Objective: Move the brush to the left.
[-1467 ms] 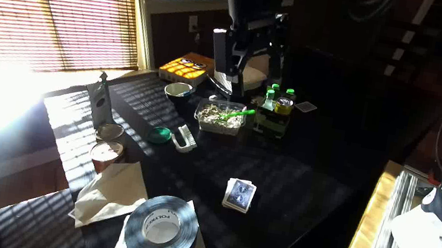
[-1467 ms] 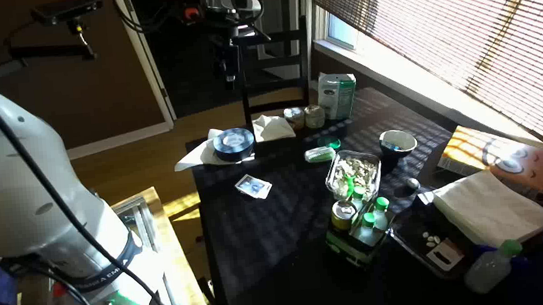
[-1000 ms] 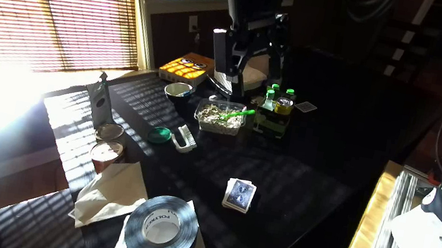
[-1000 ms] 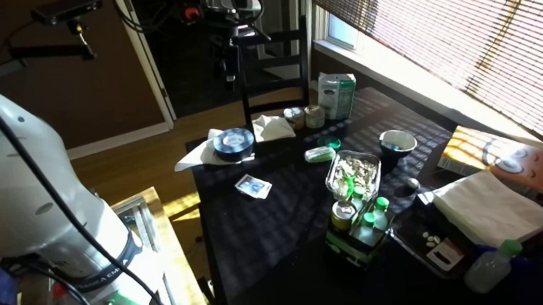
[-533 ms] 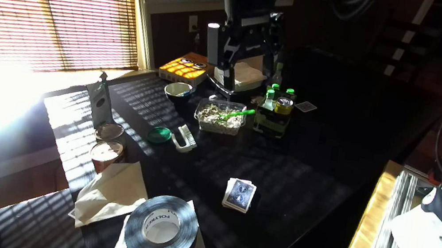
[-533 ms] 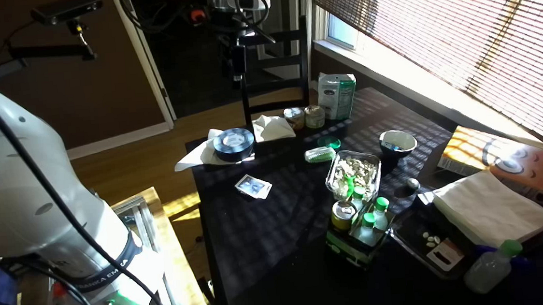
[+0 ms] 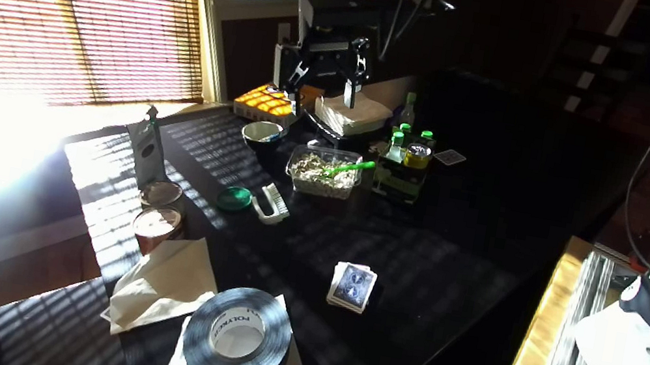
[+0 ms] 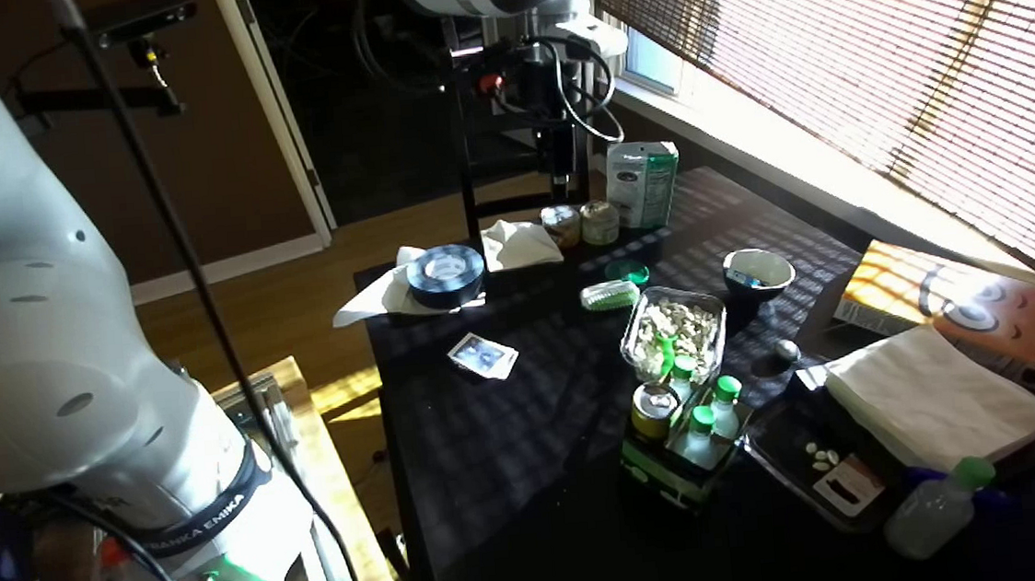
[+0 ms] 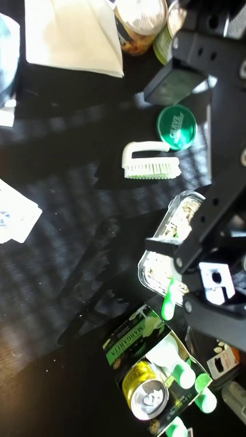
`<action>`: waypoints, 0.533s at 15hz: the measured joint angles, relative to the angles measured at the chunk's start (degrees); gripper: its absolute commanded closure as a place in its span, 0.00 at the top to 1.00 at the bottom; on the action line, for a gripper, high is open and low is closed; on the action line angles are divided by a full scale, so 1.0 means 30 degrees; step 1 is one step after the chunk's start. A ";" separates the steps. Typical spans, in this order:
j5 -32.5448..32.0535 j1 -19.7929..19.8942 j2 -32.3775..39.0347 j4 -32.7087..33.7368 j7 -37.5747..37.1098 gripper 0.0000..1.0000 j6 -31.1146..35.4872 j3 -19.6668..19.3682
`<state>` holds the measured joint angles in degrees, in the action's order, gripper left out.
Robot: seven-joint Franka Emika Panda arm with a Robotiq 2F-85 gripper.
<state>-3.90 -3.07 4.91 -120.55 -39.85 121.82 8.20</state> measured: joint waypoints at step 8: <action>-0.0858 -0.1769 0.5974 0.4532 -0.1819 1.00 0.0544 -0.1507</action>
<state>-6.47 -8.38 22.83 -106.96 -45.31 123.45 3.67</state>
